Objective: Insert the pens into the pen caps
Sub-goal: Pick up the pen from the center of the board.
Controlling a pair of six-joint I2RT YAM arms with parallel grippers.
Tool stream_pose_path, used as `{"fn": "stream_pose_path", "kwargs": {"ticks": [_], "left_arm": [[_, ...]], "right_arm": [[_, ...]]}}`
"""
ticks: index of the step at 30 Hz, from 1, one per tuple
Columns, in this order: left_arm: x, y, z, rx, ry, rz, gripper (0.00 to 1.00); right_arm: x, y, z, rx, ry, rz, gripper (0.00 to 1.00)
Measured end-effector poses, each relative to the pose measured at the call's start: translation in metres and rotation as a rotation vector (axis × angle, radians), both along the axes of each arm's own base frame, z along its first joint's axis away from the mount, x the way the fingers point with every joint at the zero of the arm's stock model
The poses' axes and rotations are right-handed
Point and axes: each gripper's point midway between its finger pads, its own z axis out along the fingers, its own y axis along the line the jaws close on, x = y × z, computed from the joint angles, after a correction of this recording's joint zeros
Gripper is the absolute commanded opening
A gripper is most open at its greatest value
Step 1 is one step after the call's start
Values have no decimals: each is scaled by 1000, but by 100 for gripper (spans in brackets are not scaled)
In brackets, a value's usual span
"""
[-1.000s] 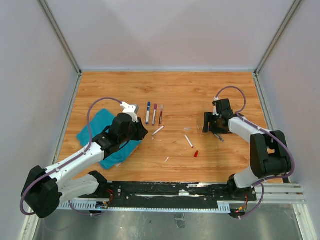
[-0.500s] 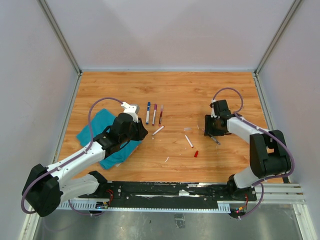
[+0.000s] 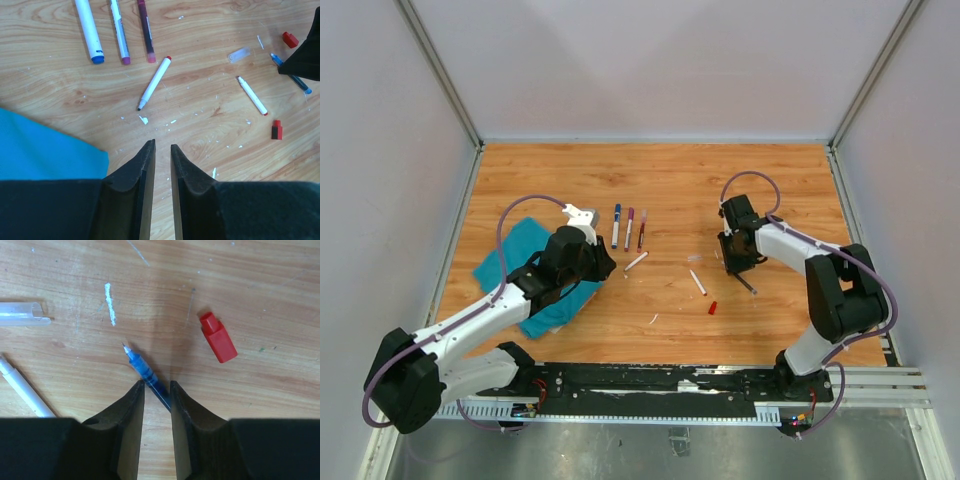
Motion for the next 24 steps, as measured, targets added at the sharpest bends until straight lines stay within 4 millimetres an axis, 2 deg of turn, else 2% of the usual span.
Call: {"fn": "stream_pose_path", "kwargs": {"ticks": [3,8,15,18,24], "left_arm": [[0,0,2,-5,-3,2,23],[0,0,8,-23,-16,6,27],[0,-4,21,-61,-51,-10,42],[0,-8,29,-88,-72,-23,46],[-6,-22,40,-155,-105,-74,55]], "right_arm": [[0,3,0,-11,15,23,14],[-1,6,0,-11,22,43,1],[-8,5,6,5,11,48,1],[-13,9,25,57,-52,58,1],[-9,39,94,316,-322,56,1]]}}
